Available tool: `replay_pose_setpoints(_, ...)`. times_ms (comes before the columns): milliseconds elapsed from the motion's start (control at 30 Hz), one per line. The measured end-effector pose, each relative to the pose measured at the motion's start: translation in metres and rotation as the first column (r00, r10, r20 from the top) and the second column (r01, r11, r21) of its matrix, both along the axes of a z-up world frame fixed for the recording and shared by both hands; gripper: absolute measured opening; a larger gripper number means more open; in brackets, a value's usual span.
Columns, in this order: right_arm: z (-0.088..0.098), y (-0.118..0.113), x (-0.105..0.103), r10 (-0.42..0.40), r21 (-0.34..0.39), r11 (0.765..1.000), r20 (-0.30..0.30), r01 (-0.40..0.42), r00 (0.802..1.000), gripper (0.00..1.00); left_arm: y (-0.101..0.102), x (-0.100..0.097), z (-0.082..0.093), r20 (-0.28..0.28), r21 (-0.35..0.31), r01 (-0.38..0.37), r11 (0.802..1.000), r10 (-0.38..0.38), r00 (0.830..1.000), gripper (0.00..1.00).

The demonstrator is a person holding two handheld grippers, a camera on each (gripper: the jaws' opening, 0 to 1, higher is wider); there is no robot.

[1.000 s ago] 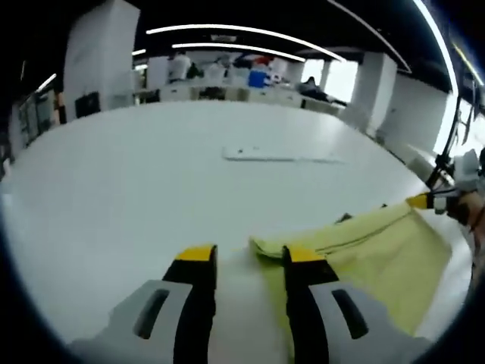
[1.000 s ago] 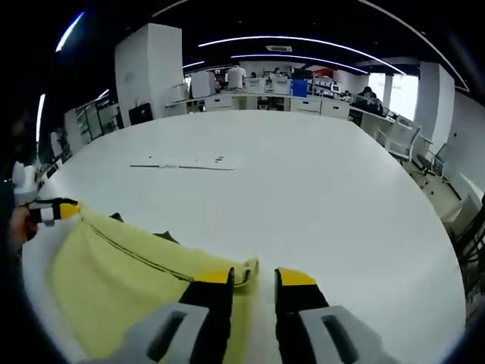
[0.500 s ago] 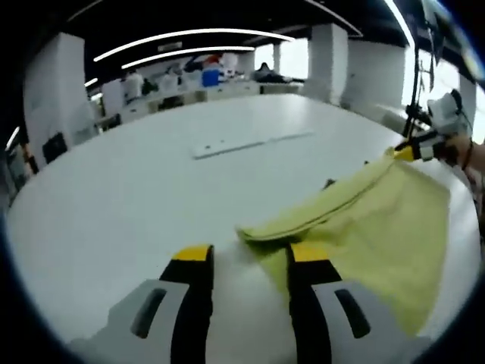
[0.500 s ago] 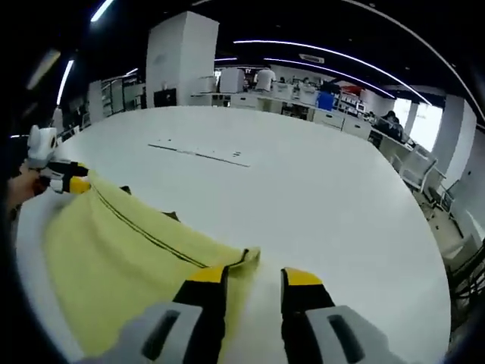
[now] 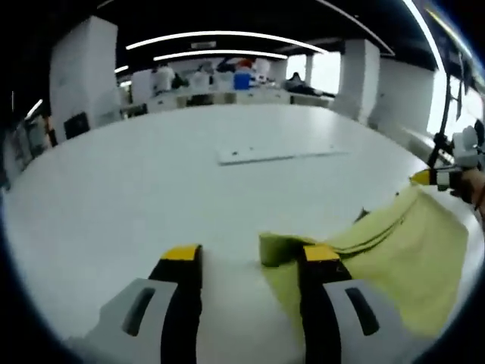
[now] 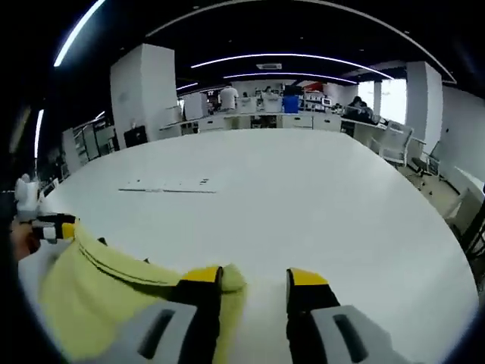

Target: Fold the garment on the visible template until the final outline fits inside the template.

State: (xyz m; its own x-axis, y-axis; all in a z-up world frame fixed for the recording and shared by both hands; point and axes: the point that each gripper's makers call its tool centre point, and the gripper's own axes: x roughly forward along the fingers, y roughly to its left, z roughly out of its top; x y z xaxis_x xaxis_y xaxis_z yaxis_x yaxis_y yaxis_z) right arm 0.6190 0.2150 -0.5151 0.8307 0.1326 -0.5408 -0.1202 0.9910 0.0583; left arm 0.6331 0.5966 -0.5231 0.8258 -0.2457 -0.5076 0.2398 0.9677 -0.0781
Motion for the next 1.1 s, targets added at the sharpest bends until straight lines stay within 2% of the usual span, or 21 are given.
replay_pose_setpoints(67,0.002,-0.002,0.000,-0.005,-0.011,1.000,0.002,0.005,1.000,0.31,0.002,0.003,0.003,0.008,-0.016,-0.031,0.999,0.032,0.999,0.49)
replay_pose_setpoints(300,0.004,-0.009,-0.004,-0.008,-0.030,1.000,-0.020,0.007,1.000,0.34,0.003,0.000,0.007,0.007,-0.018,-0.036,0.999,0.036,0.999,0.50)
replay_pose_setpoints(433,0.007,-0.007,-0.010,0.003,-0.031,1.000,-0.034,-0.004,0.999,0.37,0.005,-0.005,0.012,0.000,-0.031,-0.042,0.999,0.042,0.999,0.56)
replay_pose_setpoints(533,0.009,-0.007,-0.014,0.012,-0.032,0.999,-0.044,-0.013,0.999,0.44,0.007,-0.009,0.020,0.005,-0.050,-0.045,0.998,0.046,0.999,0.61)
replay_pose_setpoints(800,0.019,0.004,-0.034,0.067,0.006,0.998,-0.080,-0.067,0.994,0.61,0.010,-0.029,0.039,0.013,-0.052,-0.003,0.999,0.003,1.000,0.75)
replay_pose_setpoints(933,0.023,0.014,-0.050,0.122,0.000,0.992,-0.104,-0.123,0.987,0.63,0.008,-0.044,0.045,0.020,-0.028,0.047,0.999,-0.047,0.999,0.78)
replay_pose_setpoints(1100,0.030,0.022,-0.065,0.155,0.006,0.988,-0.103,-0.155,0.983,0.64,0.010,-0.061,0.052,0.031,-0.010,0.075,0.997,-0.074,0.997,0.84)
